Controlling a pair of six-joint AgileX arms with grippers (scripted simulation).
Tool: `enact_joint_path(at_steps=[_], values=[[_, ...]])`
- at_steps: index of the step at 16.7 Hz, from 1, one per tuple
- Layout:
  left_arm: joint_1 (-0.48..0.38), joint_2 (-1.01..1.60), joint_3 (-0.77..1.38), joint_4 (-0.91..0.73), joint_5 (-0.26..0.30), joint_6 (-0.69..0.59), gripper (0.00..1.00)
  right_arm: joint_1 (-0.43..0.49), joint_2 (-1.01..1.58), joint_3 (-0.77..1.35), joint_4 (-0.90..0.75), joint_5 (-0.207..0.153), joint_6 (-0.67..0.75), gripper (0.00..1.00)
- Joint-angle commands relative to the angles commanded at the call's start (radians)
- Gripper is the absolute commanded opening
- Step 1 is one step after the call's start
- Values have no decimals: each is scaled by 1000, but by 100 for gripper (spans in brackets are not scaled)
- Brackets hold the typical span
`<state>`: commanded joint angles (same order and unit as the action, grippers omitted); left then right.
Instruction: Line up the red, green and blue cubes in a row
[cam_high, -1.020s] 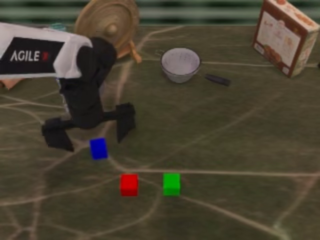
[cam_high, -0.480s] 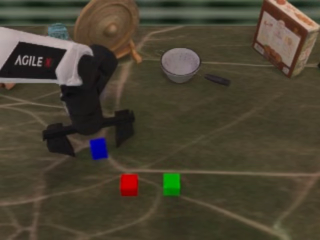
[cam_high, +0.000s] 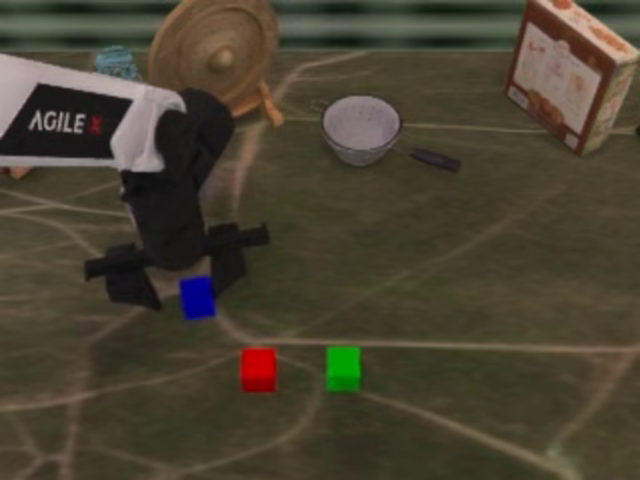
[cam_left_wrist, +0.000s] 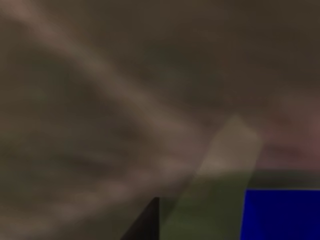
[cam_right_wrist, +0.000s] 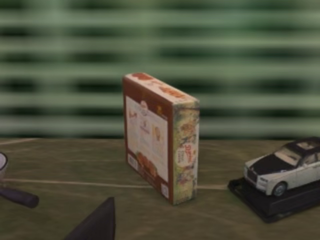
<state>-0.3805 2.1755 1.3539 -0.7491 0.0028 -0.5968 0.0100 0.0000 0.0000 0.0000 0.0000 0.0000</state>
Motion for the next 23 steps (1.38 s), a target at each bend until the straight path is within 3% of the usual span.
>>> enact_joint_path(at_steps=[3, 4, 13, 20, 23], values=[[0, 0, 0, 0, 0, 0, 2, 0, 0, 0, 0, 0, 0, 100], [0, 0, 0, 0, 0, 0, 0, 0, 0, 0, 0, 0, 0, 100], [2, -27, 8, -19, -11, 10, 0, 0, 0, 0, 0, 0, 0, 100], [20, -124, 124, -239, -12, 6, 0, 0, 0, 0, 0, 0, 0, 100], [21, -137, 135, -257, -11, 7, 0, 0, 0, 0, 0, 0, 0, 100]])
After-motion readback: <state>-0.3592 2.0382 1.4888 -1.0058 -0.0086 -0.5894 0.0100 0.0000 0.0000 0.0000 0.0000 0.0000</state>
